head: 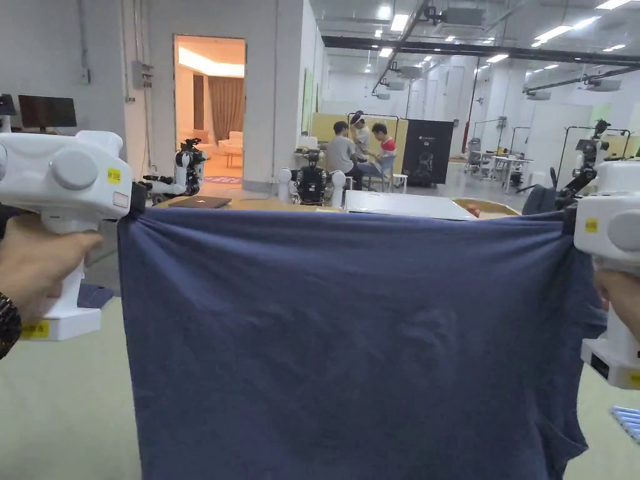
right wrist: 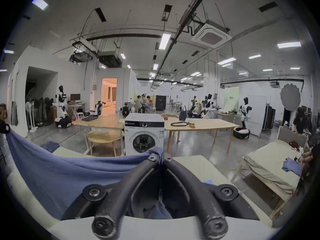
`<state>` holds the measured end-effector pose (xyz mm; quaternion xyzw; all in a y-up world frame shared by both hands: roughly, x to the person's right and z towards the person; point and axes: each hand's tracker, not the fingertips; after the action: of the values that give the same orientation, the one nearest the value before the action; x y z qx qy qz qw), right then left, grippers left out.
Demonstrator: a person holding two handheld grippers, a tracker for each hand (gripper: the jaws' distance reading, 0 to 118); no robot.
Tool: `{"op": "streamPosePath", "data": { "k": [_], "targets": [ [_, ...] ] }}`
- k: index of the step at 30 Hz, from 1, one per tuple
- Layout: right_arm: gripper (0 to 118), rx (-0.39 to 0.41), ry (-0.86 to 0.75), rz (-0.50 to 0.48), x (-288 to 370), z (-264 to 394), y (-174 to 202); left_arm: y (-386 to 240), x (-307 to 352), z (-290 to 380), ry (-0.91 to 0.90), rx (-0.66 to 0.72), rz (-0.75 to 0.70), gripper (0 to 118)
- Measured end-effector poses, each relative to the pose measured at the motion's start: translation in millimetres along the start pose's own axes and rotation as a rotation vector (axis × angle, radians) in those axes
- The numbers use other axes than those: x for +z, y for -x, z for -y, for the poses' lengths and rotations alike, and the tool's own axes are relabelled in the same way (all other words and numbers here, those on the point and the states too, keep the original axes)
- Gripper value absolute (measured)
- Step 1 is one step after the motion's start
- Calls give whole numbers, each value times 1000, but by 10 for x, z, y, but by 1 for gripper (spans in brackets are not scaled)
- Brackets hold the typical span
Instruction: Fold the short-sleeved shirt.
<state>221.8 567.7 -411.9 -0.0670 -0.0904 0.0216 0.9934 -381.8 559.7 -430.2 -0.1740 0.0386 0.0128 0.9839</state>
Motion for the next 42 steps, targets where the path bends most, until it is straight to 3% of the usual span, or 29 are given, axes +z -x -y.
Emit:
{"op": "streamPosePath", "data": {
  "k": [7,14,23,29,42],
  "targets": [
    [0,12,-73,27,-275,-444,115,-64,-127,-539,-54,-1,-48,0],
    [0,30,-92,15,-295,-359,171,-117,-207,-446,-69,-18,-73,0],
    [0,74,13,-8,-156,554,150,-84,-269,571,12,-78,-46,0],
    [0,90,58,-22,292,1143,84,49,-64,1289,50,-28,-10,0],
    [0,104,76,-37,1605,1727,-127,196,1159,2120,5,19,35,0]
  ]
}}
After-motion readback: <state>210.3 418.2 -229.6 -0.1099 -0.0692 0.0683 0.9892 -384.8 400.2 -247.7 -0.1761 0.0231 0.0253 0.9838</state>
